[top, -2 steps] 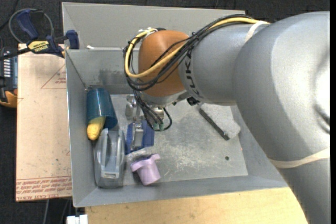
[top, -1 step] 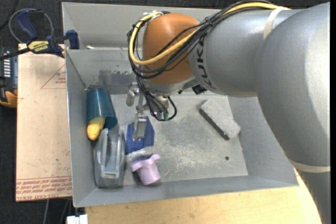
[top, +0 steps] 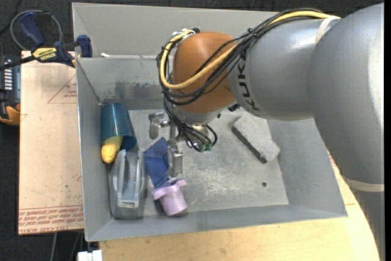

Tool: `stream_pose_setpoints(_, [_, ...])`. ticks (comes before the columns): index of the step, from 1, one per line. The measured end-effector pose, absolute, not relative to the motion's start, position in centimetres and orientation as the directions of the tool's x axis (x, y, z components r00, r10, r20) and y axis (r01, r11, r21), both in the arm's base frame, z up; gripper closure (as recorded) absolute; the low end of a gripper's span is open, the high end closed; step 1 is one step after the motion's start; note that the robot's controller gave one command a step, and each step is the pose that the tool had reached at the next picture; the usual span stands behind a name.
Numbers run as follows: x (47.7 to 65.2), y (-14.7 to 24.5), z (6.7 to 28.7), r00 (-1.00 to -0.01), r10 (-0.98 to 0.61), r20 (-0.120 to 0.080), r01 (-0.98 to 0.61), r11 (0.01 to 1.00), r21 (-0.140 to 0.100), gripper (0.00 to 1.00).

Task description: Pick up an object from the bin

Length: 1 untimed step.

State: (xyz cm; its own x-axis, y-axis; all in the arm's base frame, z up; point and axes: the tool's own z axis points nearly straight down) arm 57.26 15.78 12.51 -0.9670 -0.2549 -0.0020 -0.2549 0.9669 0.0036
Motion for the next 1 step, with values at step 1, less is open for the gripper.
stream_pose_setpoints(1, [54.61,15.63,7.09,-0.884,-0.467,-0.025,-0.467,0.884,0.000,0.00])
